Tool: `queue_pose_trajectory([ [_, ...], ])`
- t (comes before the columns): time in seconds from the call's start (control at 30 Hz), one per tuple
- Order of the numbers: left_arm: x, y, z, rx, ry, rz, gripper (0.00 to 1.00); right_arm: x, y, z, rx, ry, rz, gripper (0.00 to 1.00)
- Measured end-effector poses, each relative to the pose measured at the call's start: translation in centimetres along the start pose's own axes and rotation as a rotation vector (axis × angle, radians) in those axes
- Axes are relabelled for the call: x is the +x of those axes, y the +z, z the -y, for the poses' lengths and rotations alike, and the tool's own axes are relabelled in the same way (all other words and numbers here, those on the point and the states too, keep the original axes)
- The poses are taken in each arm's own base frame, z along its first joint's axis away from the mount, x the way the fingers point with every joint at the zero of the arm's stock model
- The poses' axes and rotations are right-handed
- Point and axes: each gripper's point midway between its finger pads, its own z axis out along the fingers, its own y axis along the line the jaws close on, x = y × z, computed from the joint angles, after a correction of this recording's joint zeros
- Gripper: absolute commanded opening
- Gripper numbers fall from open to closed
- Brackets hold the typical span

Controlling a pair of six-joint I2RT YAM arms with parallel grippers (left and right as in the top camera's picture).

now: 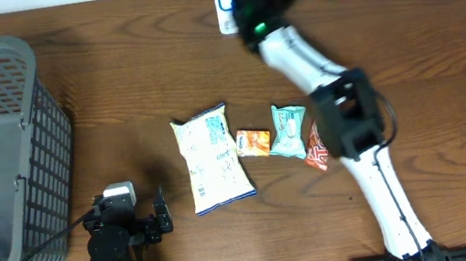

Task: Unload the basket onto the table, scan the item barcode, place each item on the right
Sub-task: 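Carry the mouthwash bottle to the right table edge and release it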

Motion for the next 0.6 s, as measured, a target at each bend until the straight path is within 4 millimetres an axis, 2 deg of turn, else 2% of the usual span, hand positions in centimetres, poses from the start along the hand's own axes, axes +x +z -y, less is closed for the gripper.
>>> queue_pose_trajectory([
  [0.17, 0.0, 0.0, 0.0, 0.0, 0.0, 0.0, 0.99, 7.2, 7.3, -1.5, -0.057, -0.122, -0.186, 0.23],
  [0.27, 0.0, 0.0, 0.0, 0.001, 0.0, 0.001, 0.99, 12.1, 11.0, -2.7, -0.129, -0.116, -0.285, 0.23],
  [0.3, 0.0, 0.0, 0.0, 0.0, 0.0, 0.0, 0.99, 12.8, 11.6, -2.7, -0.135, -0.108, -0.302, 0.23],
  [0.4, 0.0, 0.0, 0.0, 0.0, 0.0, 0.0, 0.99, 17.3, 15.0, -2.8, -0.171, -0.043, -0.406, 0.24],
  [0.5, 0.0, 0.0, 0.0, 0.0, 0.0, 0.0, 0.99, 22.5, 18.1, -2.9, -0.219, 0.008, -0.523, 0.24],
  [0.6, 0.0, 0.0, 0.0, 0.0, 0.0, 0.0, 0.99, 28.6, 20.6, -2.7, -0.269, 0.049, -0.661, 0.29],
])
